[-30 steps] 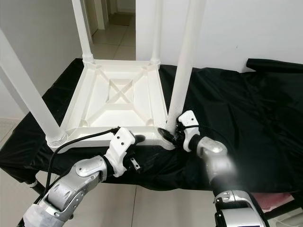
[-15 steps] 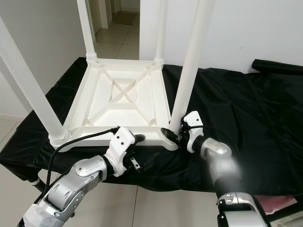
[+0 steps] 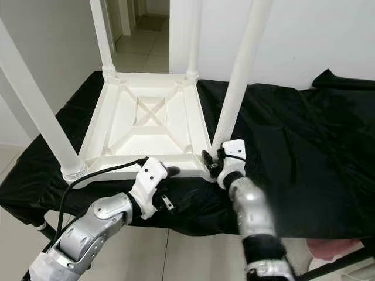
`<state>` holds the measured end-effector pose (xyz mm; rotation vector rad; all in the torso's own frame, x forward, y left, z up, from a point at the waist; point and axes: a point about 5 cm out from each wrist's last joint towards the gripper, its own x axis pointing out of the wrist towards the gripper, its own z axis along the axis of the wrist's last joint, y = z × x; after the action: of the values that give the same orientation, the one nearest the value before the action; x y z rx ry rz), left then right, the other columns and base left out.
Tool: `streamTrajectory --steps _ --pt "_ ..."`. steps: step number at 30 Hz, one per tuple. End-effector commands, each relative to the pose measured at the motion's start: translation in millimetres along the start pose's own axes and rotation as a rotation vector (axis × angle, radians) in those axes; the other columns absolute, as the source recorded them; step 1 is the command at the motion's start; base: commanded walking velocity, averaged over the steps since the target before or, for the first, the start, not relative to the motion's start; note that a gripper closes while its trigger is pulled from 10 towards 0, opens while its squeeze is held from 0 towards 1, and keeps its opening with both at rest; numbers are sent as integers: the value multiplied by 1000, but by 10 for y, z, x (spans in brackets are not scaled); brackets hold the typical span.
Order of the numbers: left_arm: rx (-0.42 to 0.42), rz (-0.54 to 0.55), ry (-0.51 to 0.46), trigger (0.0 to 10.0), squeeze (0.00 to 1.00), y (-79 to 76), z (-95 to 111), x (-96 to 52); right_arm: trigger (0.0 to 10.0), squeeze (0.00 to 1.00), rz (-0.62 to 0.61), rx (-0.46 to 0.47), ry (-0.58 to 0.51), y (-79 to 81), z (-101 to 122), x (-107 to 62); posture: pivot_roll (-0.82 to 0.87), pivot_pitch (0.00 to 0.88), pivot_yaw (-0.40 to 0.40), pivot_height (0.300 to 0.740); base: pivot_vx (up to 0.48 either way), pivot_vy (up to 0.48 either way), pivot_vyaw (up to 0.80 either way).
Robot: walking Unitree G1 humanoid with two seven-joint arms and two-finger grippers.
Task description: Building children table
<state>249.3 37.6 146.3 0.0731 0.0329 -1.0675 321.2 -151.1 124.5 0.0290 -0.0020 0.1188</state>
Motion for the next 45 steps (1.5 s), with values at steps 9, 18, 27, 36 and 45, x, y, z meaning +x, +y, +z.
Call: streamTrajectory --steps 9,18,27,36,45 --pt "6 -22 23 10000 0 -4 -42 -23 10000 0 -252 99 -16 336 31 -106 -13 0 -27 740 0 0 0" --pt "2 -17 21 10000 0 -7 -42 -26 10000 1000 -178 118 -59 364 120 -125 -12 0 -30 740 0 0 0" --pt "4 -17 24 10000 0 0 -44 -38 10000 0 -63 90 -112 205 206 -162 -14 0 -26 740 0 0 0" --pt "8 -27 24 10000 0 6 -36 -28 10000 0 251 -81 -61 -200 167 -157 -22 0 -17 740 0 0 0" --pt "12 -33 24 10000 0 12 -25 -25 10000 0 459 -125 3 -241 119 -72 -16 0 -10 740 0 0 0"
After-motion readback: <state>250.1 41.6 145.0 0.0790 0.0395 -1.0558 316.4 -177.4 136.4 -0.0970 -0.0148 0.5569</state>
